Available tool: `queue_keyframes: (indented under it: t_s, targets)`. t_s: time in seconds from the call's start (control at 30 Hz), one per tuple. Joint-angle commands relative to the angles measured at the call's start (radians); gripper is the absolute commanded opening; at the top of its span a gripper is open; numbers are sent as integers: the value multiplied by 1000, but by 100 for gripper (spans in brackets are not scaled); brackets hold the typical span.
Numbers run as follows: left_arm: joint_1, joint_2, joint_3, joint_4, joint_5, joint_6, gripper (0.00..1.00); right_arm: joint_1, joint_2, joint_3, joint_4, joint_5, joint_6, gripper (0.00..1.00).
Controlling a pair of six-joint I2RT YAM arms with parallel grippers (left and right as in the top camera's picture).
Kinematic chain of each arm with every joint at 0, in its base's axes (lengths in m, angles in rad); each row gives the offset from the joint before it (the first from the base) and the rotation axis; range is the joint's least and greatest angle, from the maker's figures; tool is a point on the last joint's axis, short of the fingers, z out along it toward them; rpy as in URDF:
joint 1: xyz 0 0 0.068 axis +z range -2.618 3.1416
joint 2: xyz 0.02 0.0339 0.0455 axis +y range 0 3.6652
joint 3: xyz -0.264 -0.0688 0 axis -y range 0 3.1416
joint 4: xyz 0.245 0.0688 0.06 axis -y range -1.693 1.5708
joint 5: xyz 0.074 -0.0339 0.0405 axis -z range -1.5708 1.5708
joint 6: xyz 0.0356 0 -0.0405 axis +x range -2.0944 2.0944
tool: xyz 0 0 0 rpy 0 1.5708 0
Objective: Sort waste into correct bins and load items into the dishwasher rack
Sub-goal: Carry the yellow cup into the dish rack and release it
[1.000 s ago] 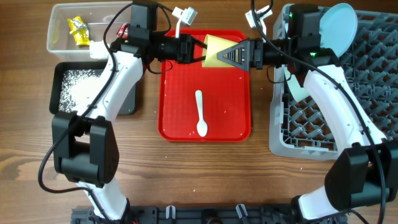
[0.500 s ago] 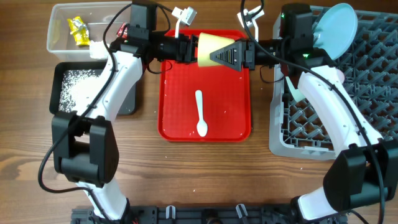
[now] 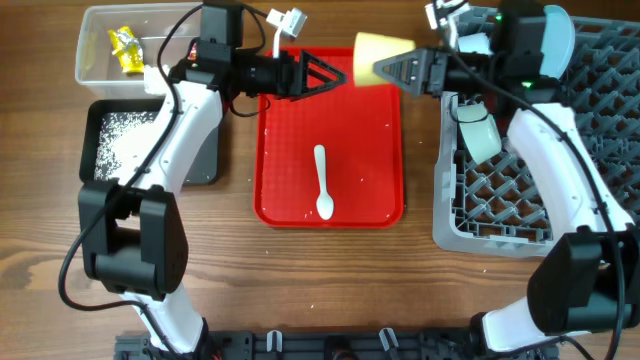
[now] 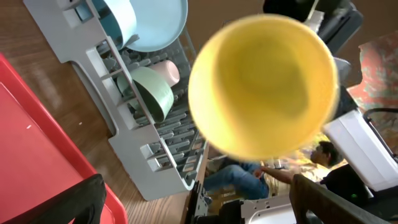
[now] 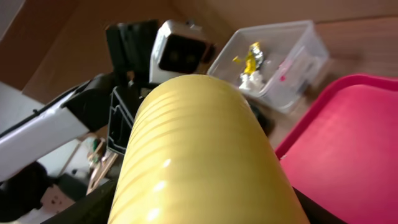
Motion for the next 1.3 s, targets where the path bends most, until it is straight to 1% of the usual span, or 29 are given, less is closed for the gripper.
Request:
queue_keyframes:
  t_s: [0.0, 0.13, 0.2, 0.3, 0.4, 0.47, 0.53, 0.63, 0.67, 0.77, 0.83, 0.9, 0.93, 1.0, 1.07, 1.13, 1.27]
  targets:
    - [17, -24, 14, -2, 20, 6, 95, -53, 11, -1, 6, 6, -8, 46]
    - [56, -24, 14, -5, 6, 6, 95, -146, 4, -1, 4, 34, -21, 46]
    - [68, -24, 14, -21, -46, 6, 96, -208, -16, 0, -5, 115, -40, 47]
    - [71, -23, 14, -89, -193, 7, 100, -307, -62, 0, -21, 203, -42, 47]
    - [70, -23, 14, -219, -471, 7, 100, -449, -167, 1, -155, 350, -93, 47]
    - [69, -23, 14, -253, -567, 6, 100, -492, -227, 1, -232, 443, -100, 46]
    - [69, -23, 14, -270, -626, 6, 100, -523, -309, 1, -350, 583, -120, 46]
    - [69, -23, 14, -278, -648, 6, 100, -526, -376, 1, -523, 750, -121, 46]
    - [69, -23, 14, -279, -655, 6, 100, -526, -392, 1, -604, 810, -120, 46]
    - [69, -23, 14, -279, -655, 6, 100, -526, -399, 2, -783, 925, -118, 46]
    - [69, -23, 14, -279, -655, 6, 100, -526, -397, 2, -865, 1027, -116, 46]
    - [69, -23, 14, -279, -655, 6, 100, -526, -396, 2, -936, 1073, -56, 41]
    - [69, -23, 14, -280, -655, 6, 100, -526, -394, 2, -971, 1110, -40, 40]
    - [69, -23, 14, -288, -655, 6, 100, -526, -386, 2, -1038, 1179, -39, 41]
    - [69, -23, 11, -290, -655, 6, 100, -526, -369, 2, -1078, 1242, -28, 45]
    - [69, -23, 11, -290, -655, 6, 100, -526, -345, 2, -1080, 1248, -15, 46]
    - [69, -23, 11, -290, -655, 6, 100, -525, -236, 2, -1041, 1246, -13, 46]
